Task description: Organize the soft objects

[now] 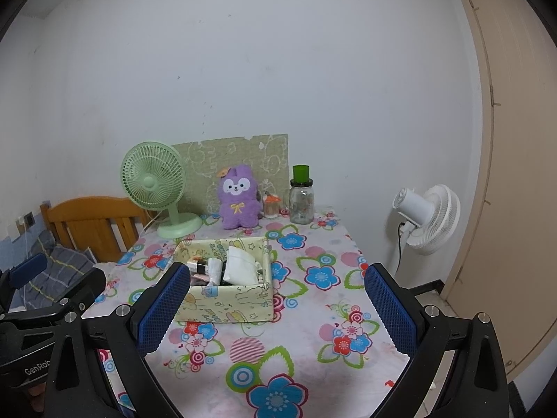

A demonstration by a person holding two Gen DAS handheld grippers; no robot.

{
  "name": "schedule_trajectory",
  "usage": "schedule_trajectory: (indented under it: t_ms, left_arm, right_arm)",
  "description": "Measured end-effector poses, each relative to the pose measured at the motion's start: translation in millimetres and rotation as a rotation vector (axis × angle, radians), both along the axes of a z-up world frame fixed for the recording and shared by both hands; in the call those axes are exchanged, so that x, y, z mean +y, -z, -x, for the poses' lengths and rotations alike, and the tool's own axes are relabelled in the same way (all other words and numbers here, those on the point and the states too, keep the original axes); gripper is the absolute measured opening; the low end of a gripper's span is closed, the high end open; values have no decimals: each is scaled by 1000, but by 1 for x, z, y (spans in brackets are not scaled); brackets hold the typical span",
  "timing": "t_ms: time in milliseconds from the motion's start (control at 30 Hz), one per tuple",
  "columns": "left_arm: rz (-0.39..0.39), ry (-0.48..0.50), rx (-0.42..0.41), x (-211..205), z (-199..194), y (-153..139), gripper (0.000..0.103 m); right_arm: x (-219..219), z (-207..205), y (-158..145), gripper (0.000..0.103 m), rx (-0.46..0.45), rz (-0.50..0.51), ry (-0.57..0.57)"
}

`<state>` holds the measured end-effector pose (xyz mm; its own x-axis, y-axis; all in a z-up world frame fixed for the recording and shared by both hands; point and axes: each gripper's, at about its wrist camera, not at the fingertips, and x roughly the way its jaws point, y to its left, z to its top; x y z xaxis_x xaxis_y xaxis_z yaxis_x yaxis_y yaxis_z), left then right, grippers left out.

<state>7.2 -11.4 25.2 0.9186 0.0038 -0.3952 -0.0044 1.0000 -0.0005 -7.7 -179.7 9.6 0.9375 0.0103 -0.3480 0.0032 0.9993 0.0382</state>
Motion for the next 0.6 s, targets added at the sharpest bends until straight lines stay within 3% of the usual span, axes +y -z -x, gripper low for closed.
schedule_trajectory:
  t_ms: [600]
  left_arm:
    - [4, 6, -4, 1, -2, 1, 103]
  right_arm:
    - [-1, -1, 0, 101, -10, 14, 17]
